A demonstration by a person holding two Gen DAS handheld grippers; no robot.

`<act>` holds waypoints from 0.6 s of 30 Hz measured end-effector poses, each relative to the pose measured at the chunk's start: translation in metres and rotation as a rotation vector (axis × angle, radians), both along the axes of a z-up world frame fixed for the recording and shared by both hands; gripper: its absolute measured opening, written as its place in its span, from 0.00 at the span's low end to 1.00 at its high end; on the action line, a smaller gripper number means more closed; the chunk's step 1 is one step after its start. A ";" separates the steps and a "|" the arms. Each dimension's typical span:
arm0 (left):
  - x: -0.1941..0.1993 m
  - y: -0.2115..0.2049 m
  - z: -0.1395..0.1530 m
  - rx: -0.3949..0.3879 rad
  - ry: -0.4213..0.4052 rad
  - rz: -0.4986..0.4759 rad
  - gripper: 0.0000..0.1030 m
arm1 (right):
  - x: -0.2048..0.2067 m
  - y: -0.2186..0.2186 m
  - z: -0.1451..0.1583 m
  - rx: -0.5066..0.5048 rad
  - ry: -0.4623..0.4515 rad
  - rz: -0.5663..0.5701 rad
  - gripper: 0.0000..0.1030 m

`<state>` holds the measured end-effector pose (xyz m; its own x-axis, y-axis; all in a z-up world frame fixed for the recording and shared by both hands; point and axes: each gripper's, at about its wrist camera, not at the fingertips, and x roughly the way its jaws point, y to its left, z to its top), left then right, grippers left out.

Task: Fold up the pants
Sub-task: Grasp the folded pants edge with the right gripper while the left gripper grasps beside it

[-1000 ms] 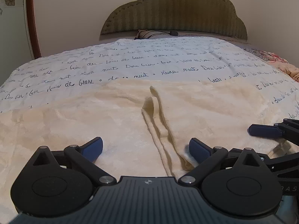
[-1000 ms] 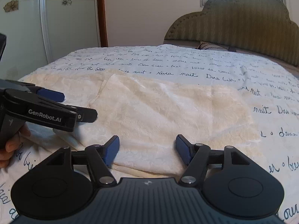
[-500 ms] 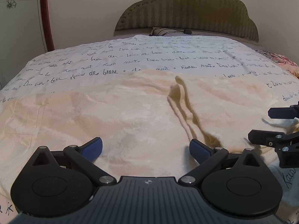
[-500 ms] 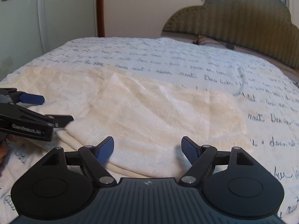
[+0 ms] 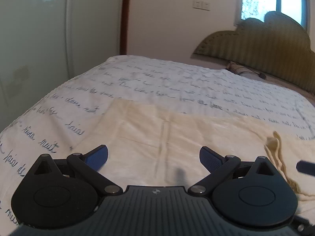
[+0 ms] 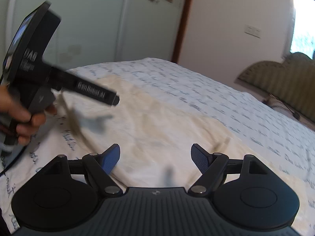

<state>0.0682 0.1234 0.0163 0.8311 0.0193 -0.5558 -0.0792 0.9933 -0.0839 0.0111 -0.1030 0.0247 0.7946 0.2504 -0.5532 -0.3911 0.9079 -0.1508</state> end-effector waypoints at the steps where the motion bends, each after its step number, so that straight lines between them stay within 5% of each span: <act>1: 0.000 0.012 0.002 -0.020 0.004 0.023 0.98 | 0.002 0.009 -0.002 -0.005 -0.002 0.027 0.77; 8: 0.014 0.064 -0.013 0.059 0.091 0.157 0.99 | 0.016 0.069 -0.013 -0.061 -0.005 0.187 0.77; 14: 0.002 0.089 -0.015 -0.059 0.102 0.141 0.99 | 0.024 0.109 -0.029 -0.239 -0.061 0.226 0.77; 18: 0.000 0.109 -0.019 -0.206 0.145 0.137 0.99 | 0.028 0.130 -0.045 -0.327 -0.091 0.231 0.77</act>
